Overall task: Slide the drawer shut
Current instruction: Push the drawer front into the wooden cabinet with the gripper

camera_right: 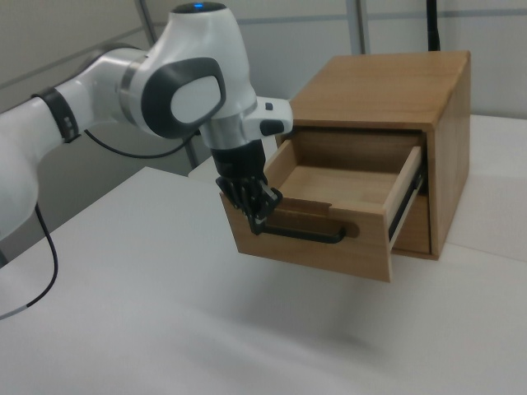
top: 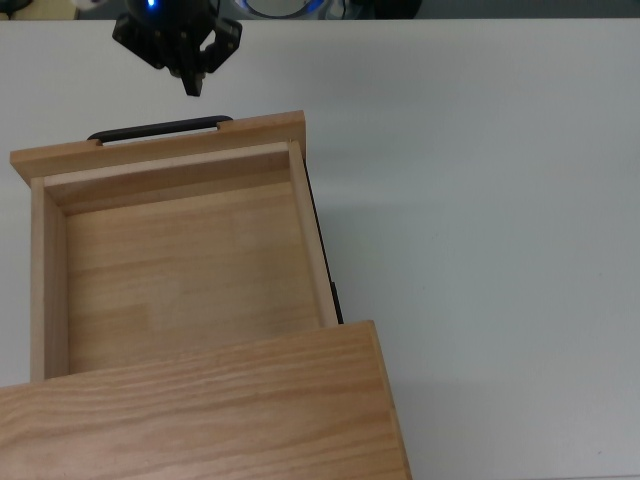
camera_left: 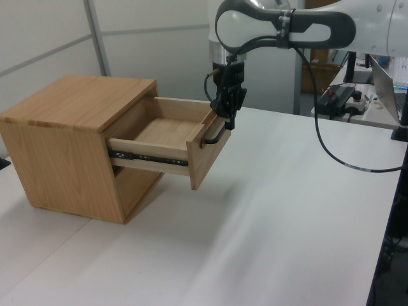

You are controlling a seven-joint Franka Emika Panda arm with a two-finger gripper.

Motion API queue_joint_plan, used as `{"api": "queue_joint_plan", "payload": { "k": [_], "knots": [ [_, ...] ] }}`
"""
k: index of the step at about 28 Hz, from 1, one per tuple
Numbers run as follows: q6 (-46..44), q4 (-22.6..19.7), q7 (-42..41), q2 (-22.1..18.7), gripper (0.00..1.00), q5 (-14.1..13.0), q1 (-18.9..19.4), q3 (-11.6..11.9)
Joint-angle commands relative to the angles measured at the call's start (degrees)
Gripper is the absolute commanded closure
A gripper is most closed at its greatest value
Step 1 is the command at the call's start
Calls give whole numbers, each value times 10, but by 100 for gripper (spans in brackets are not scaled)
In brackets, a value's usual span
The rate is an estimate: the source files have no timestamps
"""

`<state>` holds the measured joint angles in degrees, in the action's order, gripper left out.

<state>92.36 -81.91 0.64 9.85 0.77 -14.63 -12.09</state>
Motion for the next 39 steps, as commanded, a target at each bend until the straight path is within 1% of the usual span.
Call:
{"api": "queue_joint_plan", "payload": {
  "k": [1,3,5,10,15,21,28,33,36,39],
  "knots": [
    [-3,-1,-6,19,100,16,4,1],
    [4,0,-4,26,100,20,6,1],
    [24,1,3,38,100,27,19,2],
    [62,3,30,57,100,47,22,1],
    [88,3,36,66,100,52,33,1],
    [141,3,69,79,100,71,36,1],
    [218,8,72,91,100,75,36,1],
    [246,19,72,105,100,87,44,1],
    [263,24,72,115,100,90,45,0],
    [284,24,72,117,100,92,45,-4]
  ]
}}
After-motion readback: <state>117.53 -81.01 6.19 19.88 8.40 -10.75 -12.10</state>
